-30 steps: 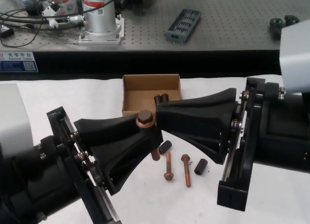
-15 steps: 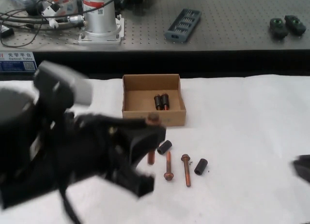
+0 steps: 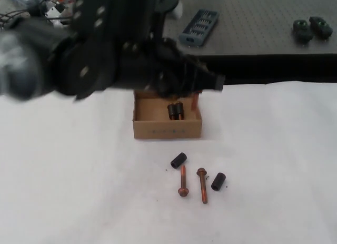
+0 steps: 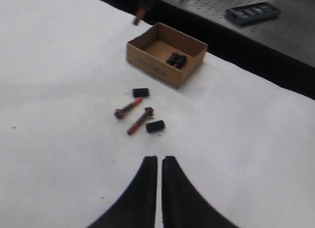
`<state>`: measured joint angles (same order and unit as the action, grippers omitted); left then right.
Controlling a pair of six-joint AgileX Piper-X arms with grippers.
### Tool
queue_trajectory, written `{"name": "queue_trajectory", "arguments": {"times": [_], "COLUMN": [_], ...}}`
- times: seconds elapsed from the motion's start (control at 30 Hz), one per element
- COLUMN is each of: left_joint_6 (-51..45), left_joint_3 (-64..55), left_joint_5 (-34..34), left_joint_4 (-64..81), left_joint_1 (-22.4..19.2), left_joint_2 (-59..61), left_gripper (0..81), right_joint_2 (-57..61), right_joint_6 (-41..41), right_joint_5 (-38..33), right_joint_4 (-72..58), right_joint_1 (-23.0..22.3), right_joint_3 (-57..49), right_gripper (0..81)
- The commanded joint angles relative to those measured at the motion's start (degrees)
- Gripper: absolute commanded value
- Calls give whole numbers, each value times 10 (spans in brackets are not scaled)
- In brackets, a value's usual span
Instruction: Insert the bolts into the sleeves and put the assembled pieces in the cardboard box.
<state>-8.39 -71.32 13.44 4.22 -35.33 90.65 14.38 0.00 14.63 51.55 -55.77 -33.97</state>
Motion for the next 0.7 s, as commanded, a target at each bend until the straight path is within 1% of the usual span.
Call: {"name": "queue_trajectory", "arguments": {"times": [0.0,0.17,0.27,0.4,0.67], "left_joint_6": [-6,-6,-10,-67,-101], "left_joint_3": [-98,-204,-261,-335,-423], "left_joint_5": [-30,-42,-43,-52,-53], "left_joint_4": [-59,-121,-157,-200,-209], "left_joint_1": [17,43,57,75,92], "left_joint_2": [65,144,192,252,349], "left_gripper": [7,7,7,7,7], "right_joint_2": [-4,-3,-3,-3,-3], "right_joint_6": [-27,-26,-26,-26,-26], "right_joint_5": [-42,-42,-45,-45,-45], "right_joint_4": [-35,-104,-108,-108,-108], "right_joint_1": [3,3,3,3,3], "right_joint_3": [17,64,73,74,74], "right_gripper": [38,39,39,39,39]}}
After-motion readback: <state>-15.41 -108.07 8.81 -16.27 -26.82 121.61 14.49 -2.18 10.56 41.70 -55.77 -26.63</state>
